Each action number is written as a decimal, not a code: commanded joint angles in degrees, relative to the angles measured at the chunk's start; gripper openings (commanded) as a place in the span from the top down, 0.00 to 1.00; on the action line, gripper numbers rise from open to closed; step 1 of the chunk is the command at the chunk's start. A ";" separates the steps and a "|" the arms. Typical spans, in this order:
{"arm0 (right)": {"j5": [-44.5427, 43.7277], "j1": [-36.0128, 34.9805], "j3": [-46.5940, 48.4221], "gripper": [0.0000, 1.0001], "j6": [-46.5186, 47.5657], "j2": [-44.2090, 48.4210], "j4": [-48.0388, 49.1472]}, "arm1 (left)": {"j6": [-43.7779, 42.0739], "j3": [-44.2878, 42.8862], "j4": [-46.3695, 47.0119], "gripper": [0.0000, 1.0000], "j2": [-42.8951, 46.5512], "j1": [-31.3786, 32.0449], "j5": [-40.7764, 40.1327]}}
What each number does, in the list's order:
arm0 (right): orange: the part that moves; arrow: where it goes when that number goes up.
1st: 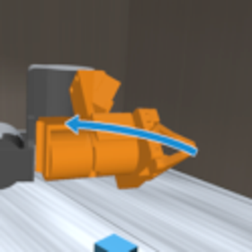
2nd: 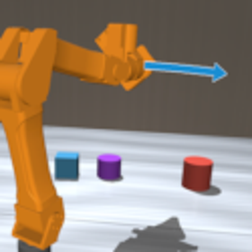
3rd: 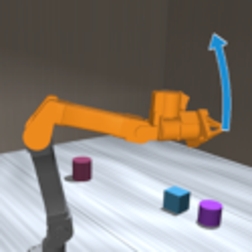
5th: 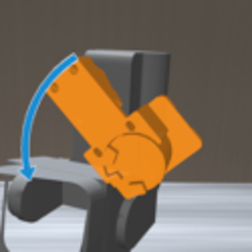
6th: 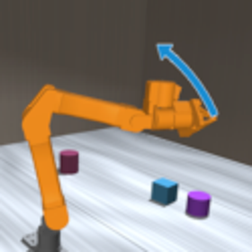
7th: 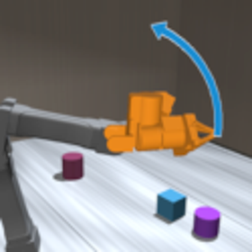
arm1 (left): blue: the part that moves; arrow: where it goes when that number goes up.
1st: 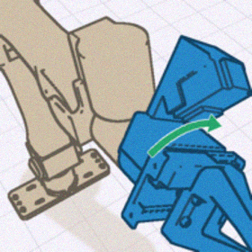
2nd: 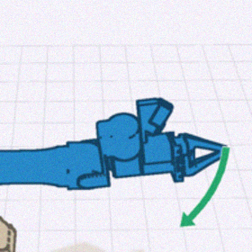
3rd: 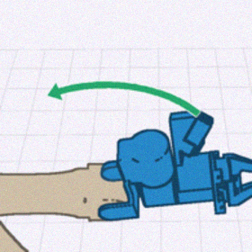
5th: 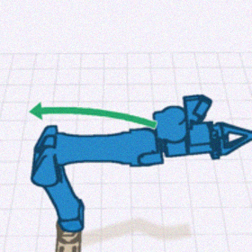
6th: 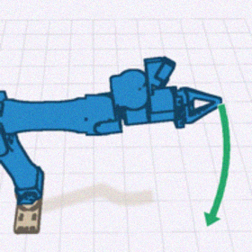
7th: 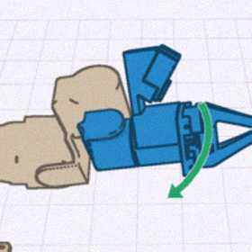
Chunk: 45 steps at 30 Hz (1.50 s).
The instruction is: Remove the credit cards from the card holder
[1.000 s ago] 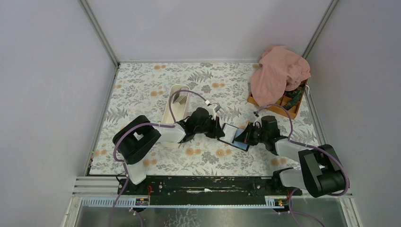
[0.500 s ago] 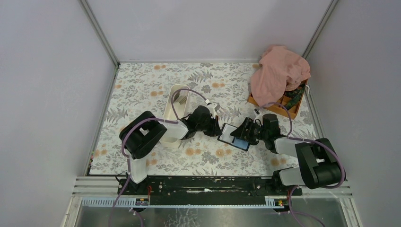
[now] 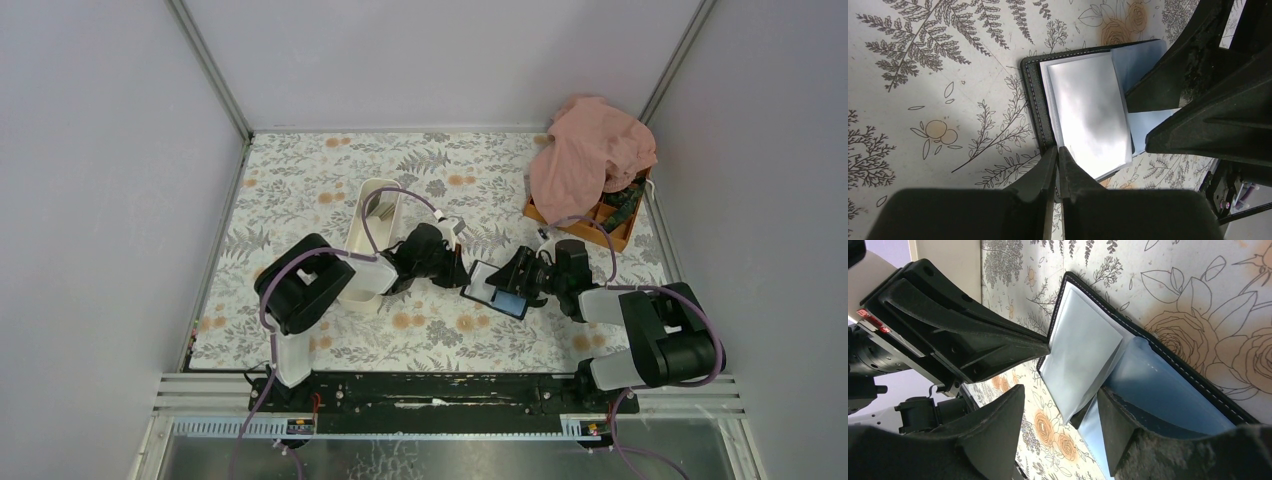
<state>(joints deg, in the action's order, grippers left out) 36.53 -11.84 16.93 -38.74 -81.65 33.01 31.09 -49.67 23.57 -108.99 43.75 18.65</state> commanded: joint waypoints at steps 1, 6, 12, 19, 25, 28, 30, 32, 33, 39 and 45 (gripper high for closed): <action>0.70 0.12 0.67 0.37 -1.35 -0.44 1.93 | -0.96 1.37 -2.26 0.88 -3.39 0.63 -1.09; 2.36 0.23 0.73 0.37 -3.49 0.83 3.92 | -0.55 1.84 -2.12 0.89 -3.61 1.53 -1.42; 2.82 0.29 0.49 0.38 -5.74 1.78 5.83 | -0.16 2.52 -1.84 0.89 -3.42 2.72 -1.80; 2.48 0.45 0.11 0.39 -7.14 3.44 6.85 | 0.20 2.89 -1.29 0.89 -3.68 3.68 -1.81; 3.08 0.42 1.06 0.40 -7.36 2.03 7.74 | 0.42 2.82 -1.10 0.89 -3.77 4.32 -1.77; 3.93 0.37 1.92 0.41 -7.69 1.01 8.32 | 0.53 3.15 -0.67 0.89 -3.84 4.43 -1.81; 4.32 0.06 2.44 0.41 -7.85 0.34 8.66 | 0.70 3.35 -0.46 0.89 -4.02 4.42 -1.86; 3.87 -0.44 3.56 0.41 -6.57 -0.10 6.53 | 0.72 3.42 -0.29 0.89 -4.06 4.46 -1.77; 3.04 -0.96 4.16 0.41 -5.21 -0.21 4.80 | 0.72 3.48 -0.28 0.89 -4.12 4.42 -1.82; 0.73 -3.60 5.12 0.41 -3.58 -2.79 3.20 | 0.72 3.71 0.05 0.89 -4.20 4.44 -1.72; 1.71 -4.93 5.22 0.41 -5.18 -7.51 8.08 | 0.66 4.27 0.29 0.90 -4.03 4.43 -1.79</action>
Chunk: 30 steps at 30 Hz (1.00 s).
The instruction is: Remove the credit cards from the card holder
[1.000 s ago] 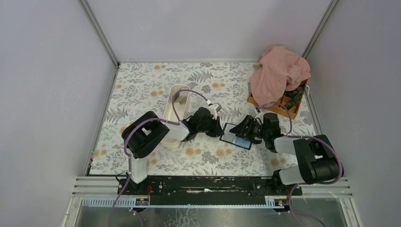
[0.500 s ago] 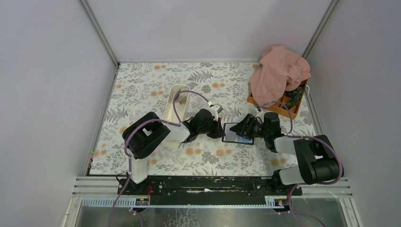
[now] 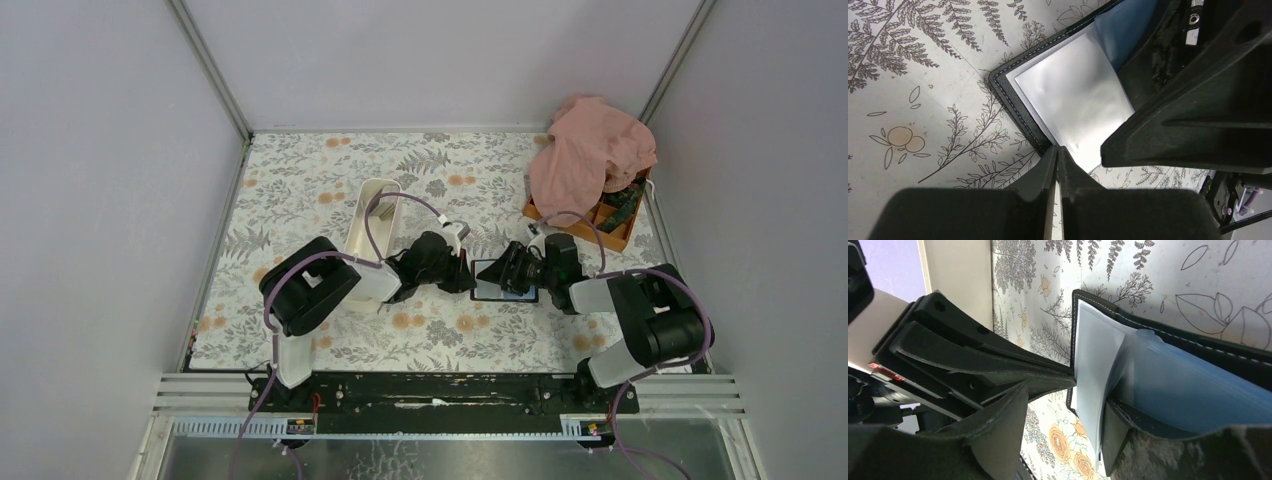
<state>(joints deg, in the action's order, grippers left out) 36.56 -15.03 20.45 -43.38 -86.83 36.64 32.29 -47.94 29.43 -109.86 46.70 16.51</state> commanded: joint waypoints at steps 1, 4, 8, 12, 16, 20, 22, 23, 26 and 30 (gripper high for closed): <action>2.02 -2.01 1.78 0.41 -0.90 -2.93 5.22 | -0.56 2.63 -5.61 0.90 -3.16 1.47 0.23; 2.33 -2.37 1.67 0.41 -1.61 -3.41 6.16 | -0.57 2.56 -5.61 0.89 -3.46 1.47 0.15; 1.93 -2.33 1.44 0.41 -1.23 -0.31 4.04 | -0.08 2.29 -5.63 0.90 -4.22 1.47 -0.62; 0.87 -2.21 1.73 0.43 1.07 3.31 -0.83 | 1.37 2.13 -5.87 0.93 -5.67 0.93 -1.96; 1.40 -1.35 1.47 0.44 1.85 5.13 -2.98 | 2.33 3.17 -4.55 0.96 -5.86 0.53 -2.77; 2.73 0.17 0.69 0.45 1.43 5.18 -1.87 | 2.42 3.20 -4.99 0.96 -6.14 0.26 -3.16; 3.26 0.78 0.33 0.45 1.37 5.18 -1.58 | 2.66 3.20 -4.90 0.97 -6.35 0.13 -3.15; 3.34 0.98 0.23 0.45 1.51 5.22 -1.62 | 2.79 3.22 -4.77 0.97 -6.47 0.05 -2.99; 2.99 1.40 0.20 0.45 2.60 5.56 -2.85 | 3.18 3.28 -4.15 0.97 -7.02 -0.20 -2.28; 2.17 1.57 0.05 0.45 4.23 5.96 -4.63 | 3.37 3.29 -3.94 0.97 -6.76 -0.20 -1.90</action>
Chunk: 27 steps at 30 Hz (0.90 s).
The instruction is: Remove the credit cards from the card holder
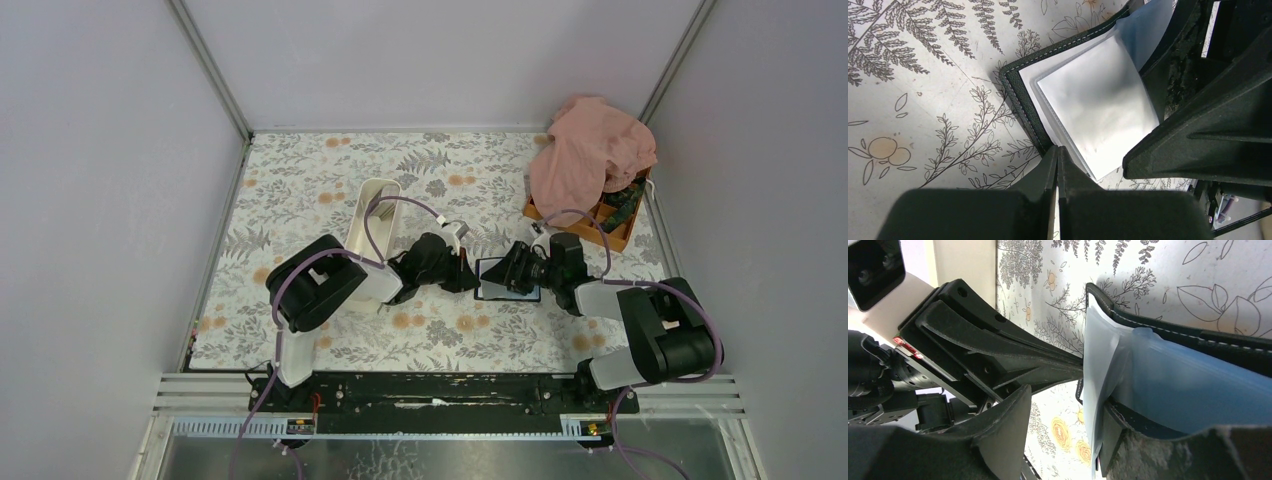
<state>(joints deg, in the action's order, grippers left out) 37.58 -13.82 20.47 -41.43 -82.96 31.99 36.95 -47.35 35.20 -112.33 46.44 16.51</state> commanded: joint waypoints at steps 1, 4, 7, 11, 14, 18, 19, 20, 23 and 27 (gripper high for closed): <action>1.17 0.42 0.04 0.46 2.44 1.98 -0.07 | -1.31 2.70 -9.78 0.97 -4.08 0.06 -1.91; 1.33 0.80 -0.20 0.46 2.47 1.98 0.10 | -1.53 2.53 -10.39 0.97 -3.41 0.10 -2.02; 1.61 1.69 -0.36 0.47 2.93 2.76 -0.49 | -1.70 2.27 -10.94 0.97 -3.26 -0.04 -2.22; 1.34 2.32 -0.37 0.48 4.65 4.13 -3.26 | -0.85 2.27 -9.70 0.97 -3.18 -0.27 -0.76; 1.24 2.40 -0.68 0.48 5.33 3.94 -3.63 | 0.65 2.86 -6.77 0.97 -1.74 -0.34 1.58; 1.74 2.42 -1.40 0.49 4.57 3.51 -1.96 | 2.88 2.20 -3.67 0.97 -0.72 0.14 4.87; 1.90 2.38 -1.46 0.48 4.49 3.49 -1.70 | 3.58 2.08 -2.80 0.97 -0.65 0.26 5.61; 2.19 2.37 -1.48 0.46 4.24 3.44 -1.21 | 4.34 2.18 -1.30 0.97 -0.82 0.19 6.51; 2.70 2.45 -1.61 0.43 3.75 3.12 -0.42 | 7.07 2.59 4.06 0.98 -0.85 0.31 9.14; 3.03 2.36 -2.13 0.43 3.35 2.53 0.79 | 8.72 2.36 6.80 0.97 -0.78 0.39 10.33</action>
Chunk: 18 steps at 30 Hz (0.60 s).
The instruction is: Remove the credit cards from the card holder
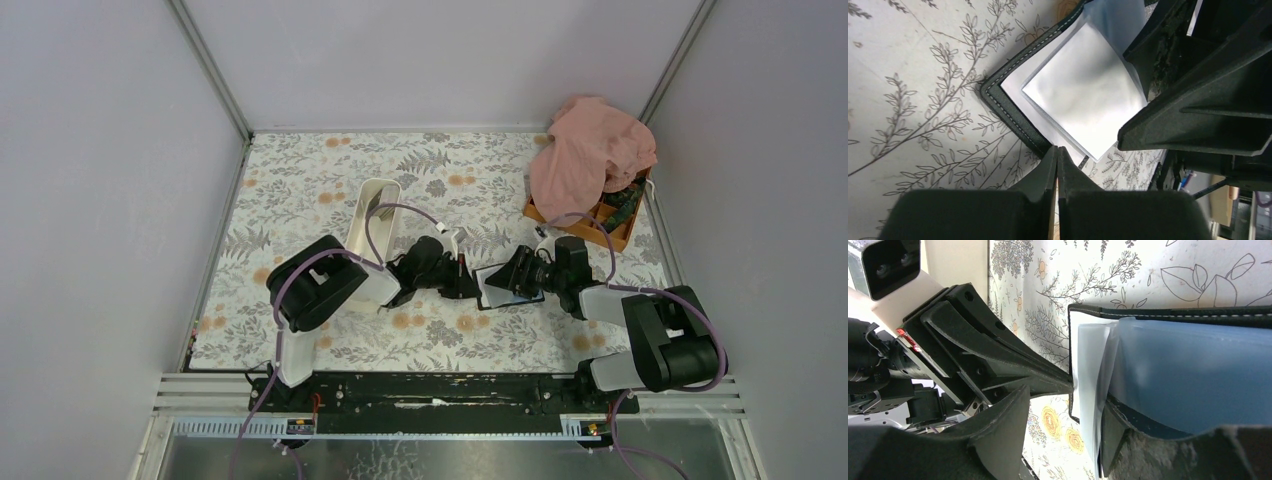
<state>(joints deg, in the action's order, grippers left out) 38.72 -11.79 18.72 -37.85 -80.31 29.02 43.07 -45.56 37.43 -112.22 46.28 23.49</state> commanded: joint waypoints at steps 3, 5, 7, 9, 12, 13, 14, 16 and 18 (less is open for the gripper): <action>2.54 0.34 -1.06 0.44 -1.23 -1.01 5.89 | 2.64 -0.47 4.58 0.98 -1.43 0.52 3.54; 2.98 0.32 -1.29 0.45 -1.85 -1.53 6.91 | 2.83 -1.03 4.86 0.98 -1.75 0.52 3.76; 3.39 0.37 -1.61 0.45 -2.12 -1.75 7.81 | 3.08 -1.32 5.50 0.98 -1.68 0.53 3.95; 3.55 0.29 -1.82 0.46 -2.19 -1.70 7.99 | 3.14 -1.72 5.42 0.98 -1.78 0.48 3.66; 3.64 0.34 -2.00 0.47 -2.08 -1.58 7.99 | 3.23 -2.21 5.65 0.98 -2.29 0.50 3.53; 3.63 0.32 -2.06 0.47 -2.01 -1.60 7.99 | 3.37 -2.29 6.02 0.98 -2.45 0.47 3.51; 3.71 0.33 -2.15 0.47 -1.98 -1.68 8.05 | 3.48 -2.56 6.19 0.98 -2.67 0.47 3.57; 3.70 0.36 -2.19 0.47 -1.92 -1.96 8.27 | 3.89 -2.70 6.81 0.98 -2.83 0.47 3.76; 3.98 0.37 -2.45 0.47 -2.01 -2.34 8.81 | 4.08 -2.90 7.08 0.98 -2.92 0.52 4.06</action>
<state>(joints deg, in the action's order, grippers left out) 40.23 -11.60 16.60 -39.55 -81.95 34.22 46.33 -46.89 39.99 -114.32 46.52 26.41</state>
